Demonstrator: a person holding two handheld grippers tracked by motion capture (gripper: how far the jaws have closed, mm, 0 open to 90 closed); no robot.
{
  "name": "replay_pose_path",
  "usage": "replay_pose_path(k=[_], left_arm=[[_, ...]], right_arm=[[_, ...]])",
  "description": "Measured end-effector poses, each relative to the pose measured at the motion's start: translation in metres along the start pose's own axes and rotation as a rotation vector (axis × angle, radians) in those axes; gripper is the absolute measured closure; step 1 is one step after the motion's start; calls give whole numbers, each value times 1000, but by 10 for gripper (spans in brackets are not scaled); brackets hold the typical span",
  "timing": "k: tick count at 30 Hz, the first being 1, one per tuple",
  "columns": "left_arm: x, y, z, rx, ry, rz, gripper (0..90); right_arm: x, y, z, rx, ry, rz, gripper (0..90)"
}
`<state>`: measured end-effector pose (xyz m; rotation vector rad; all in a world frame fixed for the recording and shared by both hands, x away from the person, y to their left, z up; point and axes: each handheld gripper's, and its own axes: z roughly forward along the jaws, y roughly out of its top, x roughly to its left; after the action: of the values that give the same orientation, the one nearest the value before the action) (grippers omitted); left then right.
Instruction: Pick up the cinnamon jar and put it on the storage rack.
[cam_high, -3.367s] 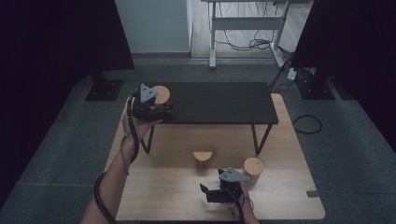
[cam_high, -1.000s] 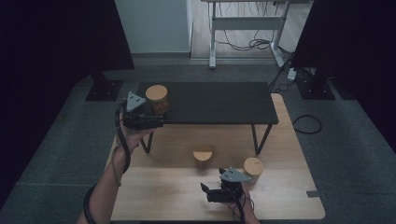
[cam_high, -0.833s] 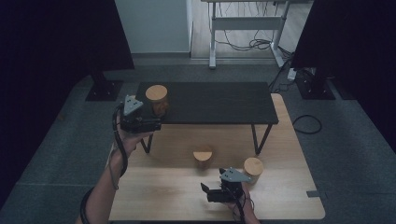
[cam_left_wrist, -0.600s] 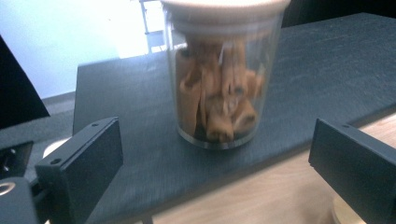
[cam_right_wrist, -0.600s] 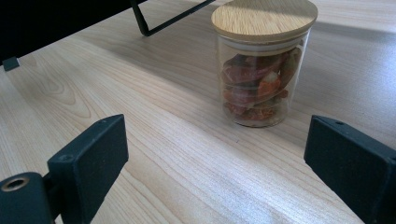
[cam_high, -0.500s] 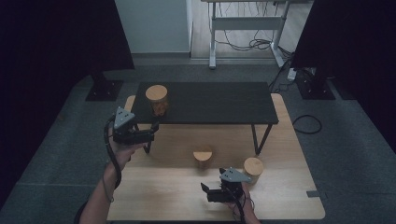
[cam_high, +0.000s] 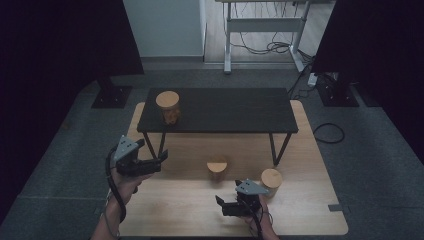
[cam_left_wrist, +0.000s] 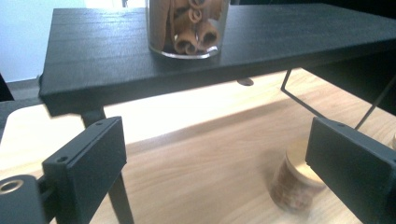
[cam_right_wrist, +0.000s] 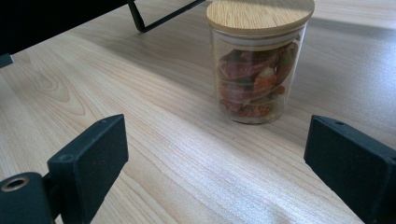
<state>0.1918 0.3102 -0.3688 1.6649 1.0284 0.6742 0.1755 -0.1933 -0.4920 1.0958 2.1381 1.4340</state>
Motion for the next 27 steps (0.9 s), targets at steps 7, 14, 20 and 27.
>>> replay_pose_path(k=[7,14,20,27], left_arm=[[0,-19,-8,11,13,-13,55],[4,-43,-7,49,14,-28,52],[16,-49,-3,101,-22,-1,55],[17,-50,4,148,-38,-1,58]], right_arm=[[1,1,-1,-2,-4,-9,58],[3,1,-2,-6,-15,-8,60],[3,1,-2,-12,-22,0,60],[4,1,-2,-6,-18,-1,60]])
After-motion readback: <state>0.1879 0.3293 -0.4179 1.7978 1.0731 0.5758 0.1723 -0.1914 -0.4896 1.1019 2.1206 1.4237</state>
